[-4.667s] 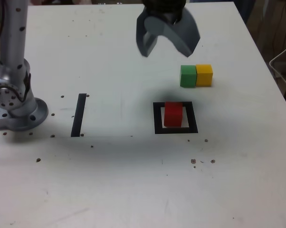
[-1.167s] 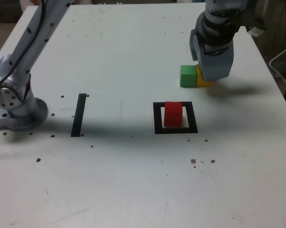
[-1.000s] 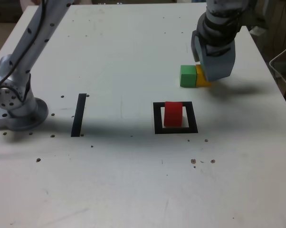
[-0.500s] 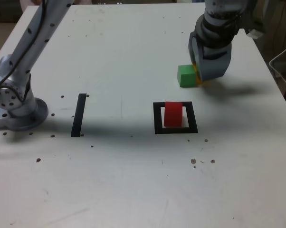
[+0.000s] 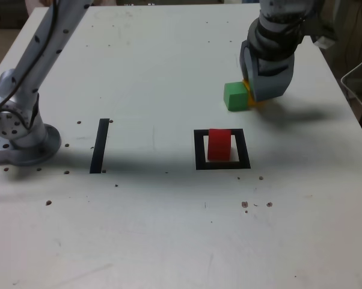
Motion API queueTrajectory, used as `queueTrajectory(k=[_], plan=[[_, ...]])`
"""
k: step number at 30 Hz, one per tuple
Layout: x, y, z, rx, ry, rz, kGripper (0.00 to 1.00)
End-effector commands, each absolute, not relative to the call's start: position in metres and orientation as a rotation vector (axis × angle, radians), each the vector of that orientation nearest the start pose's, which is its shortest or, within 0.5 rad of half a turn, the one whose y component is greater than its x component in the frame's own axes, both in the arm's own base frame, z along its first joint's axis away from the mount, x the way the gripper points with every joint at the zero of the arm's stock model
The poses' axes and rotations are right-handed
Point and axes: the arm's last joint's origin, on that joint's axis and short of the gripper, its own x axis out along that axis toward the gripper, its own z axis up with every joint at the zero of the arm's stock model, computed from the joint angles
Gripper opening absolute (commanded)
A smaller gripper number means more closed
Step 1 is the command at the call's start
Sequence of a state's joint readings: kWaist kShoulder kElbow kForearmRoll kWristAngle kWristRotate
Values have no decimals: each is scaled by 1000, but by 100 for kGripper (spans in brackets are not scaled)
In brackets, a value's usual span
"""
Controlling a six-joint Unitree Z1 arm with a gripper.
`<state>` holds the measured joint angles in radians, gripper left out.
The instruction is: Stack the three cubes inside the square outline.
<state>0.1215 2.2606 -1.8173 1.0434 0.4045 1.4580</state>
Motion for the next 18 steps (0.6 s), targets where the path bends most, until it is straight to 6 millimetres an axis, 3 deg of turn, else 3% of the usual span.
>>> queueTrajectory(k=[1, 11, 18], plan=[[445, 72, 227, 1332, 1526, -722, 39], [434, 60, 256, 1281, 1511, -633, 38], [420, 46, 280, 1151, 1508, -505, 28]])
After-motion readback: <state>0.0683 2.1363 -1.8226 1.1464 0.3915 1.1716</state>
